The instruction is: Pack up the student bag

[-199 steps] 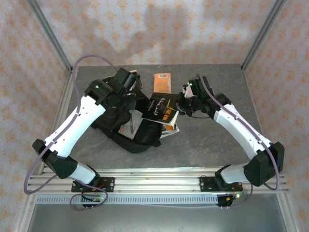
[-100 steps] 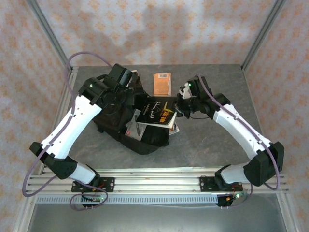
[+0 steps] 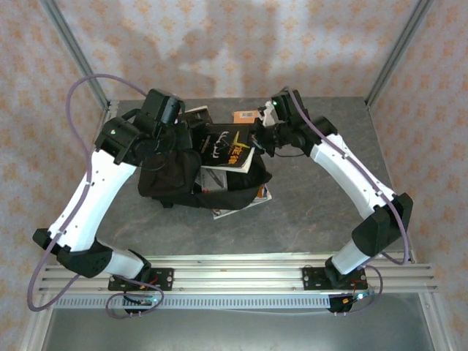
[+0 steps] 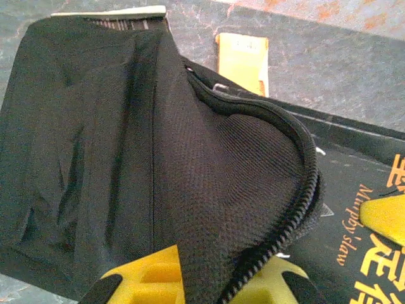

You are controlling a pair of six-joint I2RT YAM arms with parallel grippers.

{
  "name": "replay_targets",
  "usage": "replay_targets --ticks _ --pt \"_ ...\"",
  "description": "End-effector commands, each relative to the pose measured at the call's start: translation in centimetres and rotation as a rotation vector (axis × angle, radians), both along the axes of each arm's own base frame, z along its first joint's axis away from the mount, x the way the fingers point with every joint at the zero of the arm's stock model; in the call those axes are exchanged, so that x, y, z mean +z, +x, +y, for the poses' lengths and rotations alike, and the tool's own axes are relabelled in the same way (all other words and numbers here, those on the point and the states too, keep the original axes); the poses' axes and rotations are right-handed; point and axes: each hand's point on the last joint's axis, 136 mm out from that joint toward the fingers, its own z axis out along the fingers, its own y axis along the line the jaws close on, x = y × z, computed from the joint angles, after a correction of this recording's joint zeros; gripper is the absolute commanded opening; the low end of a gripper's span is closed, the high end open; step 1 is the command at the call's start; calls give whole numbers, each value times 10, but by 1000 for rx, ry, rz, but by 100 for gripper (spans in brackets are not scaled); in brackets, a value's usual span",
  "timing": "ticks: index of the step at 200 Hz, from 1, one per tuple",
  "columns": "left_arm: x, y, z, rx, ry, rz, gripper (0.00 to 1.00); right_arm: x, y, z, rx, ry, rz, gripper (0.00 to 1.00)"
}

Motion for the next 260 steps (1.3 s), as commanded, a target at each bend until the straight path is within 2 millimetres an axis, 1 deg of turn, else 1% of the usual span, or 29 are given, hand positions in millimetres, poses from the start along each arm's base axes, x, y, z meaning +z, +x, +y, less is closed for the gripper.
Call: replay_targets --ticks 1,19,36,57,66,81,87,89,91,93,101,107,114,117,123,130,138,155,166,191,195,211,227,235,240,256,260 --pt "59 3 11 57 -82 -202 0 9 -25 18 144 -22 -27 0" --pt "61 2 8 45 -97 -206 0 7 -25 36 181 5 -49 0" --pt "63 2 9 45 -102 -212 0 7 -20 53 203 44 -60 0" --pt "66 1 7 36 -118 -218 0 4 -11 78 218 84 -70 0" --pt "68 0 6 33 -126 -222 0 3 -8 94 229 107 -72 0" --pt "69 -1 7 34 -129 -226 0 -8 -3 116 242 85 -68 1" --pt "69 -1 7 32 -129 -229 0 -18 -2 127 254 52 -63 3" --pt "69 -1 7 33 -128 -229 0 -19 -2 129 255 47 -65 3" --pt "69 -1 7 33 -127 -231 0 -25 -1 130 255 32 -60 4" --pt "70 -1 7 31 -128 -232 0 -24 -2 133 258 24 -66 5" --pt "70 -1 7 29 -128 -232 0 -40 1 141 256 -39 -61 6" --pt "68 -1 6 26 -125 -228 0 -50 2 148 259 -74 -57 10" --pt "68 -1 7 23 -121 -226 0 -61 3 152 252 -114 -52 16" --pt "67 0 8 25 -118 -224 0 -68 5 153 243 -143 -51 23" --pt "65 0 9 30 -108 -221 0 -75 8 155 233 -172 -51 35" --pt "62 1 13 40 -91 -218 0 -77 11 157 222 -181 -60 46" --pt "57 2 18 57 -67 -210 0 -75 13 158 216 -177 -75 53" --pt "43 2 29 88 -28 -179 0 -54 20 150 196 -187 -168 67" --pt "36 1 35 106 -7 -167 0 -40 25 134 177 -226 -237 72" --pt "26 -1 49 132 84 -159 0 -20 28 97 133 -313 -332 73" --pt "25 -2 52 138 99 -157 0 -20 28 91 126 -326 -339 73" --pt "20 0 57 146 141 -149 0 -9 26 69 89 -330 -370 73" --pt "12 1 56 134 162 -132 0 -3 26 48 40 -311 -374 71" --pt "8 2 53 124 167 -122 0 -5 27 37 16 -315 -371 70" --pt "4 3 52 121 172 -111 0 -1 27 29 -2 -311 -380 69" --pt "-7 6 46 97 184 -76 0 -4 27 6 -34 -336 -387 67" --pt "-11 7 44 90 190 -65 0 -5 27 -4 -53 -357 -388 66"
